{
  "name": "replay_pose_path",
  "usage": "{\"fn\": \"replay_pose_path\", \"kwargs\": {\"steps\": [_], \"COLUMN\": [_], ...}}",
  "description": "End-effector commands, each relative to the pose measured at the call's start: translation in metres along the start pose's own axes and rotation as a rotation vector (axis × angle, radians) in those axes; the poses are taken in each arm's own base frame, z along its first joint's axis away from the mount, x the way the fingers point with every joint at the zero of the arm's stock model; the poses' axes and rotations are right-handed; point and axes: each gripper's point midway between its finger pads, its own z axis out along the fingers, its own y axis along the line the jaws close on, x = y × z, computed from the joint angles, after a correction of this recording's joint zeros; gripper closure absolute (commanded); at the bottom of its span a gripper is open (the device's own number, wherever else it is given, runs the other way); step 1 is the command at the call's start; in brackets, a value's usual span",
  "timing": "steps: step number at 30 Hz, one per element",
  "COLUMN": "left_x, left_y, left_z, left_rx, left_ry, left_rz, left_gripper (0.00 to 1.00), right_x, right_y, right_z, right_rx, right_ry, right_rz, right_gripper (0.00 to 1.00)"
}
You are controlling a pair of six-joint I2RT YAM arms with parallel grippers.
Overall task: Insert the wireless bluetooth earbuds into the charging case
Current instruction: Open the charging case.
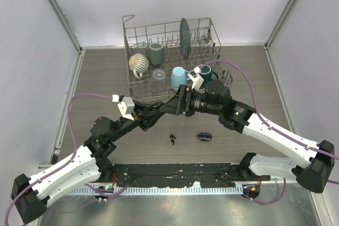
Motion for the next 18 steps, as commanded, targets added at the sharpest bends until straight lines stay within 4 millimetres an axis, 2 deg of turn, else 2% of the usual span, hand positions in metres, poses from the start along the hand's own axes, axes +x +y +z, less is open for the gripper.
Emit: {"fn": "replay_pose_path", "kwargs": {"steps": [1, 9, 10, 11, 12, 14, 15, 18], "left_x": [-0.042, -0.041, -0.042, -0.041, -0.041, -0.038, -0.036, -0.04], "left_y": [-0.026, -0.044, -0.045, -0.046, -0.048, -0.047, -0.047, -0.041], "left_z": [0.004, -0.003, -0.005, -0.005, -0.006, -0.007, -0.008, -0.009], "left_rx": [0.125, 0.224, 0.231, 0.235, 0.245, 0.239, 0.239, 0.201], "left_ry": [-0.109, -0.091, -0.088, -0.084, -0.082, -0.066, -0.059, -0.076], "left_rz": [0.06, 0.093, 0.092, 0.091, 0.094, 0.094, 0.096, 0.104], "left_gripper": [1.0, 1.0, 1.0, 1.0, 1.0, 1.0, 1.0, 1.0], "right_x": [-0.018, -0.031, -0.028, -0.034, -0.04, -0.043, -0.044, -0.043], "right_y": [0.015, 0.018, 0.017, 0.026, 0.026, 0.036, 0.035, 0.041], "right_z": [-0.003, 0.0, 0.0, -0.001, -0.004, -0.009, -0.01, -0.013], "right_rx": [-0.024, -0.081, -0.091, -0.148, -0.179, -0.296, -0.313, -0.359], "right_ry": [-0.069, -0.097, -0.072, -0.089, -0.097, -0.092, -0.091, -0.067], "right_rz": [-0.026, 0.064, 0.083, 0.116, 0.143, 0.228, 0.255, 0.228], "right_gripper": [0.17, 0.16, 0.16, 0.16, 0.16, 0.16, 0.16, 0.16]}}
